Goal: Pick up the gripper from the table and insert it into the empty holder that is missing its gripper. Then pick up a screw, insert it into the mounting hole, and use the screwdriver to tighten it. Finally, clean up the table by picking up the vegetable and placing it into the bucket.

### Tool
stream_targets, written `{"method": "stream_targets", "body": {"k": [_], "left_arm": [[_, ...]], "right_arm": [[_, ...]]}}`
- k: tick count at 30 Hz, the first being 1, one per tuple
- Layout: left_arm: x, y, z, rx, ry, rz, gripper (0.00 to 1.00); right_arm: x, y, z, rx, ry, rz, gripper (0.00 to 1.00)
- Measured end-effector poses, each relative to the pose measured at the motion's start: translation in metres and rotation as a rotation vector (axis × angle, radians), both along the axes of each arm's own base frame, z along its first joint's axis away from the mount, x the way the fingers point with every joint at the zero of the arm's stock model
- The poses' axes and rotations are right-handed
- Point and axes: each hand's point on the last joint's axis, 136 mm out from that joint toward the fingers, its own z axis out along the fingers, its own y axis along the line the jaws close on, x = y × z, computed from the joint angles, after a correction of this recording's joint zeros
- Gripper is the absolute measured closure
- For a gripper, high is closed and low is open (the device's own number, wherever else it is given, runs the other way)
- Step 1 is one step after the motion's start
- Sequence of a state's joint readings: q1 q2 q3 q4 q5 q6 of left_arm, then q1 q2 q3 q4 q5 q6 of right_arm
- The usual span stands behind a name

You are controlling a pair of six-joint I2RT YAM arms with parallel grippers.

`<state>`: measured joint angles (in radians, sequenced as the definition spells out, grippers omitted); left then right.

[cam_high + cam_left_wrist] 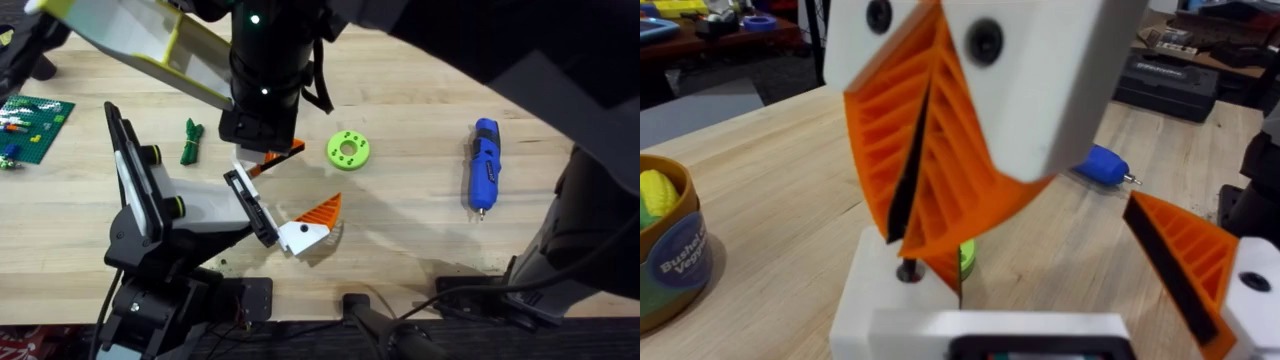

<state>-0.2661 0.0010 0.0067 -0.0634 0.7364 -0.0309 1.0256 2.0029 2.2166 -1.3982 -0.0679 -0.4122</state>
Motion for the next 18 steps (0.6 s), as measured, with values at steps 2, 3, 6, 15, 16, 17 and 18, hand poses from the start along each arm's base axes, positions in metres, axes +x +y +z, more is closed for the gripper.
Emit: {"method": "stream_targets", "body": {"k": [2, 3, 6, 15, 16, 17, 18], "left_arm": [[0.0000, 0.0000, 0.0002, 0.000, -0.001, 0.000, 0.016], [0.0000, 0.0000, 0.0002, -0.001, 0.000, 0.000, 0.016], [0.0000, 0.0000, 0.0003, -0.002, 0.001, 0.000, 0.016], [0.0000, 0.0000, 0.0003, -0.002, 0.001, 0.000, 0.016], [0.0000, 0.0000, 0.0003, -0.002, 0.001, 0.000, 0.016], [0.0000, 0.0000, 0.0003, -0.002, 0.001, 0.000, 0.016], [0.0000, 0.0000, 0.0003, -0.002, 0.001, 0.000, 0.016]], "right_arm": [[-0.0003, -0.0004, -0.0001, -0.002, 0.001, 0.000, 0.990], [-0.0005, -0.0008, -0.0003, -0.003, 0.002, 0.000, 0.990], [-0.0032, -0.0053, -0.0018, -0.023, 0.014, 0.000, 0.990], [-0.0030, -0.0049, -0.0017, -0.021, 0.013, 0.000, 0.990], [-0.0028, -0.0045, -0.0016, -0.019, 0.012, 0.000, 0.990], [-0.0025, -0.0041, -0.0014, -0.017, 0.011, 0.000, 0.990], [-0.0024, -0.0039, -0.0014, -0.017, 0.010, 0.000, 0.990]]}}
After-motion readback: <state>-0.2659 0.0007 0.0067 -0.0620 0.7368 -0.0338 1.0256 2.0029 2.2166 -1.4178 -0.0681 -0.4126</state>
